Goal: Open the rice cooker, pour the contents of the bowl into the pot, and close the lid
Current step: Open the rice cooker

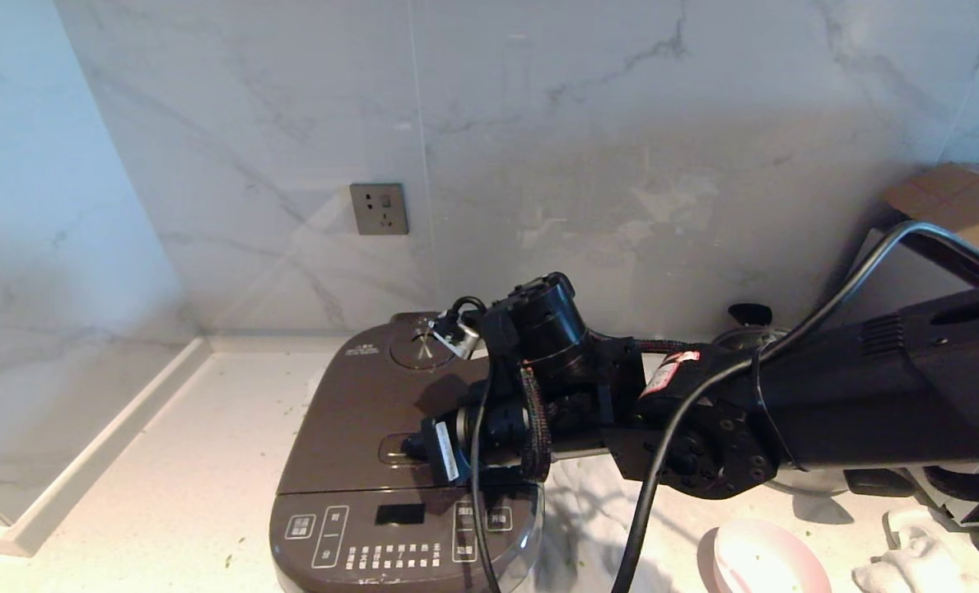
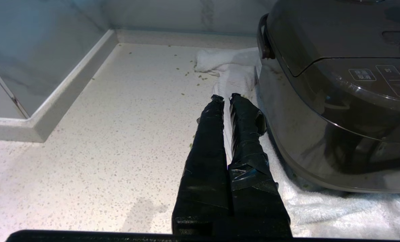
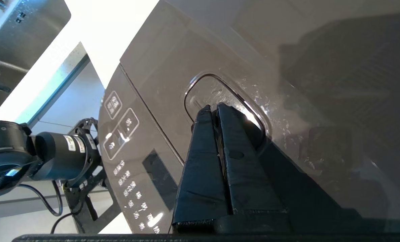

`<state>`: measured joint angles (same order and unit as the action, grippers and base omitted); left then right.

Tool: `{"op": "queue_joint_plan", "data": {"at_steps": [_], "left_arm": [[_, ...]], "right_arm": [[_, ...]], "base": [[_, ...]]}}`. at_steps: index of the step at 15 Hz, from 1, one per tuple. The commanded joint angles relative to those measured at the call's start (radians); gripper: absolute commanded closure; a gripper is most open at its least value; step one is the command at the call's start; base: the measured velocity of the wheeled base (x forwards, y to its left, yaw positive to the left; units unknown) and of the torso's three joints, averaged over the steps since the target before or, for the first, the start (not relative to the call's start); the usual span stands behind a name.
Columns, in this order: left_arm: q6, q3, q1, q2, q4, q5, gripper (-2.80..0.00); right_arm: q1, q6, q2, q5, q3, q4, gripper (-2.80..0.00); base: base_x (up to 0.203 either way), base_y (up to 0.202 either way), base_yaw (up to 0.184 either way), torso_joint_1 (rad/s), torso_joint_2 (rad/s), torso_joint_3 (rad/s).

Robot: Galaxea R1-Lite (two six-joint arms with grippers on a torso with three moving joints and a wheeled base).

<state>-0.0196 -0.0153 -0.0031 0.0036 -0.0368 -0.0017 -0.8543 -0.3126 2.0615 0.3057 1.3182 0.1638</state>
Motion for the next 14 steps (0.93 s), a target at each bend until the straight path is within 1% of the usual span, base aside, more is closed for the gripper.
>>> {"op": "queue_joint_plan", "data": {"at_steps": [1, 7, 14], "left_arm": [[0.0, 0.0, 0.0, -0.001, 0.0, 0.0, 0.0], [0.0, 0.0, 0.0, -0.001, 0.0, 0.0, 0.0], [0.0, 0.0, 0.002, -0.001, 0.0, 0.0, 0.0]], "right_arm": [[0.0, -0.002, 0.006, 0.0, -0.007, -0.004, 0.0], [0.01, -0.002, -0.017, -0.004, -0.001, 0.014, 0.0], [0.011, 0.002, -0.146, -0.009, 0.018, 0.017, 0.0]], "base": [[0.0, 0.0, 0.0, 0.0, 0.0, 0.0], [0.0, 0.0, 0.0, 0.0, 0.0, 0.0], [0.0, 0.0, 0.0, 0.0, 0.0, 0.0]]}}
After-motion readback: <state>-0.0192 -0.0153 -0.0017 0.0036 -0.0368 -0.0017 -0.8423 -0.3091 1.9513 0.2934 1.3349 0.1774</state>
